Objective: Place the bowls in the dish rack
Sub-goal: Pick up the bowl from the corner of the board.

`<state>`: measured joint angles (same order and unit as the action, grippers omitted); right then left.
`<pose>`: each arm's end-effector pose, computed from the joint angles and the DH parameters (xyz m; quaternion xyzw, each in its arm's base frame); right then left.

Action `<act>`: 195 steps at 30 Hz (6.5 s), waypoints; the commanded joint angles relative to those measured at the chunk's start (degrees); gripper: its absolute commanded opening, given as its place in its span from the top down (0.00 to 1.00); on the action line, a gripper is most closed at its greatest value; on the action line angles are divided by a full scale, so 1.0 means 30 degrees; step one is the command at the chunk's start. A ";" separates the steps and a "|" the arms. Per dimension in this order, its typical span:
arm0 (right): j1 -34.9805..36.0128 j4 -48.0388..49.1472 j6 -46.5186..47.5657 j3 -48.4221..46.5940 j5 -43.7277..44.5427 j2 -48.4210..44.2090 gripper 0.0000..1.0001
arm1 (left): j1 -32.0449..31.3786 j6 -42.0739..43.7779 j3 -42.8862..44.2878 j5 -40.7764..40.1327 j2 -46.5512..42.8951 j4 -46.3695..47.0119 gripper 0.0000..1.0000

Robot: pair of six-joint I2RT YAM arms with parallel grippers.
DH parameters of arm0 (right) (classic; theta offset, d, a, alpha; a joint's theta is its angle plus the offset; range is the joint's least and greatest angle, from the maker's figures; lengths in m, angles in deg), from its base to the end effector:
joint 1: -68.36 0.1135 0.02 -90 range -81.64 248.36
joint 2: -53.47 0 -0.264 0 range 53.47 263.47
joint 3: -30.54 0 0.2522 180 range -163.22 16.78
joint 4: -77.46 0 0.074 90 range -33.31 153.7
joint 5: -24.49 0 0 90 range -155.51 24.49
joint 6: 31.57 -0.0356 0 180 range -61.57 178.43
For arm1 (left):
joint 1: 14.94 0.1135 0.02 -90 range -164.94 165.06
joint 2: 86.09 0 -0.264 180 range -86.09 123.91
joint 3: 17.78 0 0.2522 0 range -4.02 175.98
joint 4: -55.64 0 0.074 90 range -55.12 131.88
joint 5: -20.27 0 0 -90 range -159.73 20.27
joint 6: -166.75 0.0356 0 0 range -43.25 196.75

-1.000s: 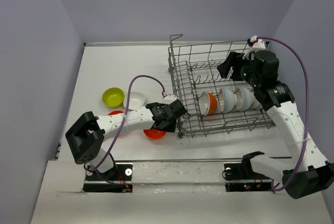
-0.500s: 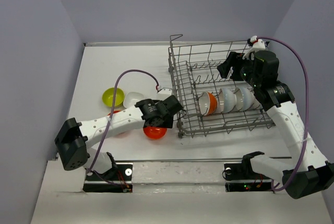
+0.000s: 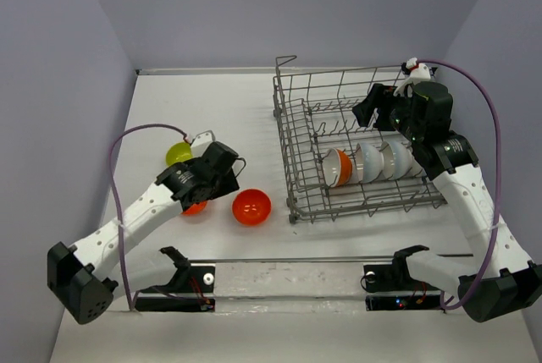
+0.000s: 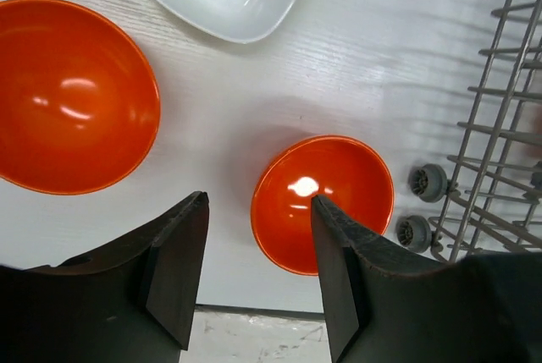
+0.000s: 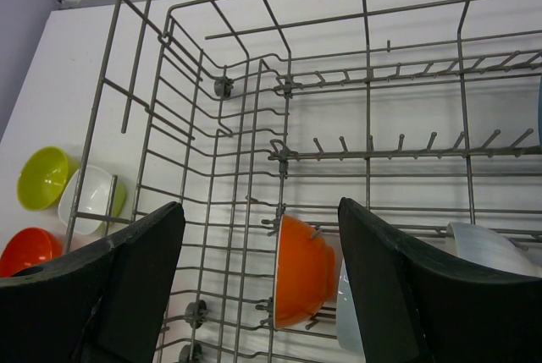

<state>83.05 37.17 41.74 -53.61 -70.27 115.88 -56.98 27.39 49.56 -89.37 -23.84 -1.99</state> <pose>0.2273 0.0626 0.4061 -0.0101 0.8114 0.1902 0.5525 0.1667 -0.1342 0.2842 -0.1142 0.9278 -0.1136 0.3366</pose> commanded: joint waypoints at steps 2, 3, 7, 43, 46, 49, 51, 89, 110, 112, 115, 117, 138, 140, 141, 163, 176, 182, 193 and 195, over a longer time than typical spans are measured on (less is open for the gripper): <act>0.0169 0.0550 0.0201 -0.0033 -0.0085 -0.0062 0.21 | 0.1615 -0.1035 -0.0868 -0.0339 -0.2205 0.0272 0.40; 0.0169 0.0550 0.0201 -0.0033 -0.0114 -0.0062 0.22 | 0.1911 -0.1152 -0.1101 -0.0310 -0.2353 0.0125 0.39; 0.0169 0.0521 0.0201 -0.0033 -0.0173 -0.0091 0.21 | 0.3872 -0.1388 -0.1921 -0.0047 -0.3378 -0.0052 0.39; 0.0169 0.0697 0.0289 0.0319 -0.0437 -0.0589 0.21 | 1.2608 0.1308 -0.4443 0.4525 -0.2004 -0.0286 0.44; 0.0169 0.0696 0.0348 0.0319 -0.0349 -0.0589 0.20 | 1.2549 0.1367 -0.4384 0.4641 -0.1681 -0.0461 0.44; 0.0169 0.0697 0.0318 0.0319 -0.0349 -0.0531 0.20 | 1.2374 0.1512 -0.4355 0.4700 -0.1418 -0.0579 0.44; 0.0169 0.0697 0.0318 0.0319 -0.0349 -0.0501 0.20 | 1.2286 0.1717 -0.4297 0.4642 -0.1242 -0.0696 0.44; 0.0169 0.0579 0.0377 0.0231 -0.0466 -0.0092 0.20 | 1.1435 -0.0067 -0.0313 -0.0926 -0.0714 -0.4153 0.40; 0.0169 0.0638 0.0407 0.0348 -0.0525 -0.0121 0.20 | 1.1582 -0.0919 -0.3971 0.2795 -0.1359 -0.2250 0.42; 0.0169 0.0638 0.0407 0.0348 -0.0525 -0.0091 0.20 | 1.1582 -0.0918 -0.4091 0.2913 -0.1242 -0.2074 0.43; 0.0169 0.0609 0.0435 0.0319 -0.0525 -0.0091 0.20 | 1.1582 -0.0948 -0.4091 0.2913 -0.1183 -0.1956 0.43; 0.0169 0.0638 0.0436 0.0319 -0.0466 -0.0091 0.20 | 1.1553 -0.0948 -0.4091 0.2943 -0.1183 -0.1927 0.43; 0.0169 0.0579 0.0495 0.0348 -0.0408 -0.0062 0.20 | 1.1582 -0.0801 -0.3507 0.2886 -0.0624 -0.1896 0.46; 0.0169 0.0550 0.0523 0.0348 -0.0408 -0.0062 0.20 | 1.1582 -0.0772 -0.2749 0.2329 -0.0569 -0.2539 0.43; 0.0169 0.0579 0.0495 0.0348 -0.0408 -0.0062 0.20 | 1.1582 -0.0714 -0.2570 0.2182 -0.0568 -0.2716 0.41; 0.0169 0.0550 0.0494 0.0377 -0.0466 -0.0033 0.20 | 1.1582 -0.0918 -0.3622 0.2942 -0.0480 -0.2544 0.21; 0.0169 0.0521 0.0524 0.0407 -0.0378 -0.0004 0.20 | 1.1582 -0.0889 -0.4472 0.3675 -0.0040 -0.1195 0.22; 0.0169 0.0521 0.0524 0.0407 -0.0349 -0.0003 0.20 | 1.1582 -0.0889 -0.4706 0.3792 0.0194 -0.0873 0.27; 0.0169 0.0521 0.0553 0.0436 -0.0349 0.0055 0.20 | 1.1582 -0.0772 -0.4648 0.3909 0.0282 -0.0697 0.56; 0.0169 0.0521 0.0553 0.0436 -0.0349 0.0026 0.20 | 1.1582 -0.0685 -0.4677 0.3997 0.0311 -0.0638 0.59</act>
<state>83.05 37.17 42.44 -52.45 -71.32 116.23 -22.58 25.18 35.92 -77.44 -22.92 -3.98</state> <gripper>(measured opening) 0.799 0.426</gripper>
